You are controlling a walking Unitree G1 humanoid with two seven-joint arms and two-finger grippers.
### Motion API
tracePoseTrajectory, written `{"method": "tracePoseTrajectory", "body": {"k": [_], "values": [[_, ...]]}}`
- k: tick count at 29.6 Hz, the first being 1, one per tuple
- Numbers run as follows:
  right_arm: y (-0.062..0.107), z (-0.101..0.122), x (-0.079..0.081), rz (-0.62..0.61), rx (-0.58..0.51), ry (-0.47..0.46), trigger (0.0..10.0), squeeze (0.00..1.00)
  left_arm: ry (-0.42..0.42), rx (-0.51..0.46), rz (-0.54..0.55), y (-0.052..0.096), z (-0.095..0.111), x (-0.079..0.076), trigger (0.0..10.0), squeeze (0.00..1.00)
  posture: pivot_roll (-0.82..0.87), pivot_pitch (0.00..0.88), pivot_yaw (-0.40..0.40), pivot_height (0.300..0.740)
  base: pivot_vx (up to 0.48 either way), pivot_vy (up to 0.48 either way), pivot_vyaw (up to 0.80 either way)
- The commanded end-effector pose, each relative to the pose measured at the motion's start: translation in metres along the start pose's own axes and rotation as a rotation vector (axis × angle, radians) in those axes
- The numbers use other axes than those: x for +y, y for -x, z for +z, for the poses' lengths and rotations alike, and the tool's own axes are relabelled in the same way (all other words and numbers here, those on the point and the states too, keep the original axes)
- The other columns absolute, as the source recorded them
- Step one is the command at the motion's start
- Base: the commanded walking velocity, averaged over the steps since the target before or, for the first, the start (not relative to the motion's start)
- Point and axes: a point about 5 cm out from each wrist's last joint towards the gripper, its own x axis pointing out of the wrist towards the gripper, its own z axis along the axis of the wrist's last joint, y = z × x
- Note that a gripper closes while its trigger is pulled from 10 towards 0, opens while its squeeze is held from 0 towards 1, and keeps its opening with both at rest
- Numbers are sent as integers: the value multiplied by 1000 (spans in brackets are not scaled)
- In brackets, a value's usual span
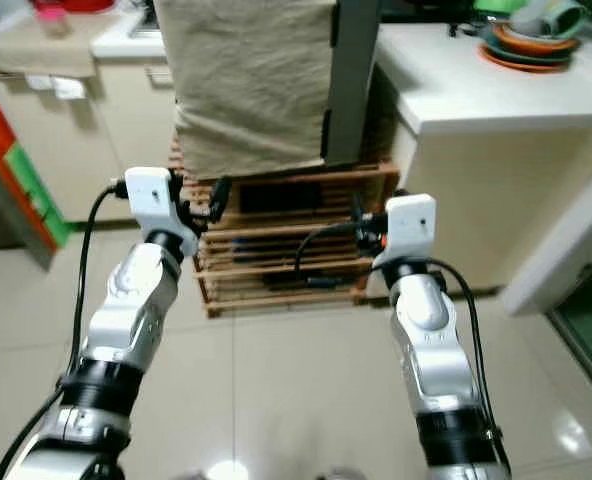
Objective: Restocking fridge
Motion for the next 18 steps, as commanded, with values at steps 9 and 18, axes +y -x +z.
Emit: {"method": "tracePoseTrajectory", "body": {"k": [9,18], "values": [[2,17,12,90,-63,19,10000,0,-19,-5,-23,-2,1,-5,10000,0,-177,0,10,740,377,296,0],[-1,18,13,75,-74,9,10000,0,-44,-6,-27,-2,2,-1,10000,0,-166,0,29,740,356,322,0]]}}
